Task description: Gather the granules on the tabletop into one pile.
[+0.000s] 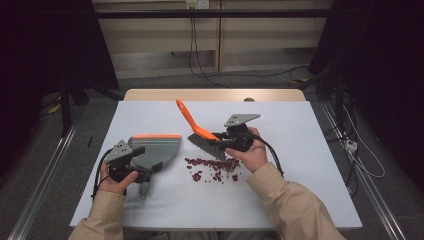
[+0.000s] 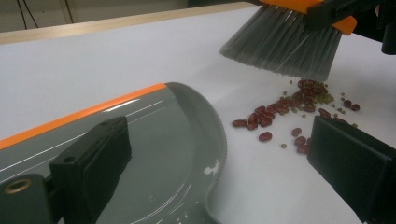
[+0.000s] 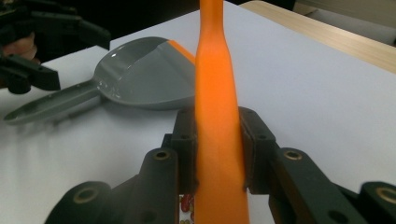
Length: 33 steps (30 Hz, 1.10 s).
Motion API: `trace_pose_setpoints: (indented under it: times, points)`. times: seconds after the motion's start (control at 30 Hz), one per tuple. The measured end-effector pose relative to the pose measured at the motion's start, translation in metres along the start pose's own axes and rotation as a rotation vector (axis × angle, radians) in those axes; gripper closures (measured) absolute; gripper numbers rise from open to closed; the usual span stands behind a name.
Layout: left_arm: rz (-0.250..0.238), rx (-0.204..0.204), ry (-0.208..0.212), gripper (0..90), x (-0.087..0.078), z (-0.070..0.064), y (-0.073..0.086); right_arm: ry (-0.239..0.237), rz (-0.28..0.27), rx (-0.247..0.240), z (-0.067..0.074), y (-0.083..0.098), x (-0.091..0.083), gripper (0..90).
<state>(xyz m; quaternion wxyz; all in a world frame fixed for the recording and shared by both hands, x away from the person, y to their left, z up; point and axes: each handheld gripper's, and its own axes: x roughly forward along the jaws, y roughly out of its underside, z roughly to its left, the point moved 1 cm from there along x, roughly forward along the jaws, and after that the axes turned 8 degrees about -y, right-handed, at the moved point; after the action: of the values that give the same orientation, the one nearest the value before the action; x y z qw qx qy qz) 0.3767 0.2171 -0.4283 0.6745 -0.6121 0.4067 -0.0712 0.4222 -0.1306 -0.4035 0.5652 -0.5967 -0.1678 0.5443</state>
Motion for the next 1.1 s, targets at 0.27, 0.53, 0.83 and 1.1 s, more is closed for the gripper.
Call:
trace_pose_setpoints:
  times: [0.27,0.53,0.83,1.1]
  points:
    - [0.000,0.002,0.000,6.2,0.000,0.000,0.000,0.052,-0.065,0.190,0.004,0.008,-0.003,71.3]
    - [0.002,0.008,-0.002,6.2,0.001,-0.001,0.000,0.072,-0.093,0.250,0.011,0.011,-0.003,71.2]
    - [0.005,0.011,-0.001,6.2,0.001,-0.002,0.000,0.054,-0.101,0.291,0.021,0.013,0.002,71.3]
    - [0.004,0.013,0.003,6.2,0.002,-0.002,0.000,0.036,-0.099,0.328,0.032,0.014,0.013,71.3]
